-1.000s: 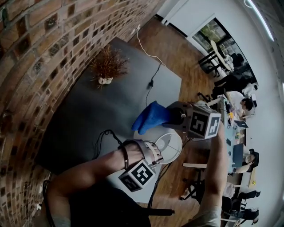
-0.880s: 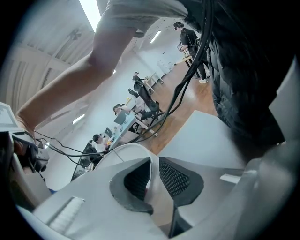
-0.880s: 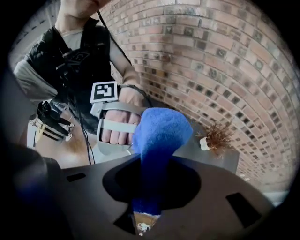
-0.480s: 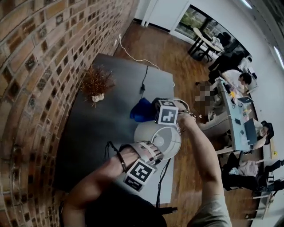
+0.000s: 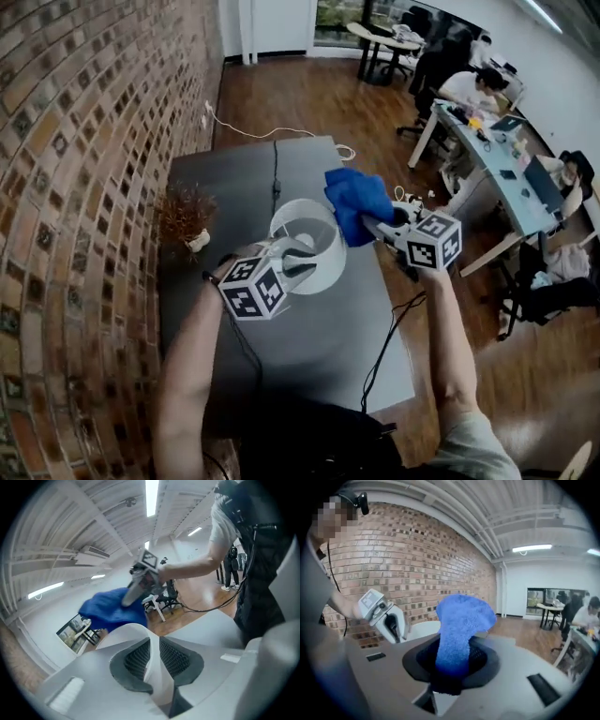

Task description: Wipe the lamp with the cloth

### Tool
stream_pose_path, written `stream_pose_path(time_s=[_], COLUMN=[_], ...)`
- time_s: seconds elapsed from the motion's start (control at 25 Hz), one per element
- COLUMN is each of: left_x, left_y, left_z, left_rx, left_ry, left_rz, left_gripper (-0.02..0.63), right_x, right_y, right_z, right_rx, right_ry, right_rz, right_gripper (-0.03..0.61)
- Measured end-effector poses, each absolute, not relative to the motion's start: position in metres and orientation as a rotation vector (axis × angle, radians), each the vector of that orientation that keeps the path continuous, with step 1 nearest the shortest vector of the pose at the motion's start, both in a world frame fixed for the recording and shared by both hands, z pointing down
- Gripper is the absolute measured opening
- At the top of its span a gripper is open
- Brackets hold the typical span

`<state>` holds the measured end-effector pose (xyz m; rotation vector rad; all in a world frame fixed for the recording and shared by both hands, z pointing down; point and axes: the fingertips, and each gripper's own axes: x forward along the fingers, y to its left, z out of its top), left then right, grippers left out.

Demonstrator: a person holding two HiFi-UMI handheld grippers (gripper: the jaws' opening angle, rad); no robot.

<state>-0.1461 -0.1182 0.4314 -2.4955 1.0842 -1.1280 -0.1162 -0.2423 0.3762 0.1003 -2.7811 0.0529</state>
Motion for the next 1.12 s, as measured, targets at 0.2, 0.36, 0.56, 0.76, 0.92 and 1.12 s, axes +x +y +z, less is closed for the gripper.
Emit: stream_pose_path(time_s=[0.2, 0.36, 0.56, 0.76, 0.92, 1.12], left_x=[-0.154, -0.148, -0.157, -0.159, -0.160, -0.163], left_y=[-0.145, -0.159, -0.165, -0.158, -0.164, -0.167], left_z=[0.424, 0.424, 0.412, 0.403, 0.394, 0.381], left_rx=[-2.499, -2.484, -2.622, -2.692, -2.731, -2.811], left_ry=[1.208, 1.265, 1.336, 1.414, 1.471, 1.507], left_rz=[-1.127, -1.120, -0.887, -0.680, -0.522, -0.300], left_gripper=[0.071, 0.085, 0.091, 0.092, 0.092, 0.092], right_x=[-0.084, -0.085, -0.100, -0.126, -0.111, -0.100], right_y=[-0.216, -0.188, -0.191, -0.146, -0.107, -0.078], right_z=[0.471, 0.494, 0.410, 0.473, 0.578, 0.611], right_rx=[0.144, 0.275, 0.573, 0.391, 0.198, 0.125], right_ry=[-2.790, -2.865, -2.949, -2.607, -2.365, -2.336], right_rz=[0.455, 0.243, -0.415, -0.994, -1.058, -0.872], right_gripper=[0.095, 0.095, 0.096, 0.097, 0.096, 0.096])
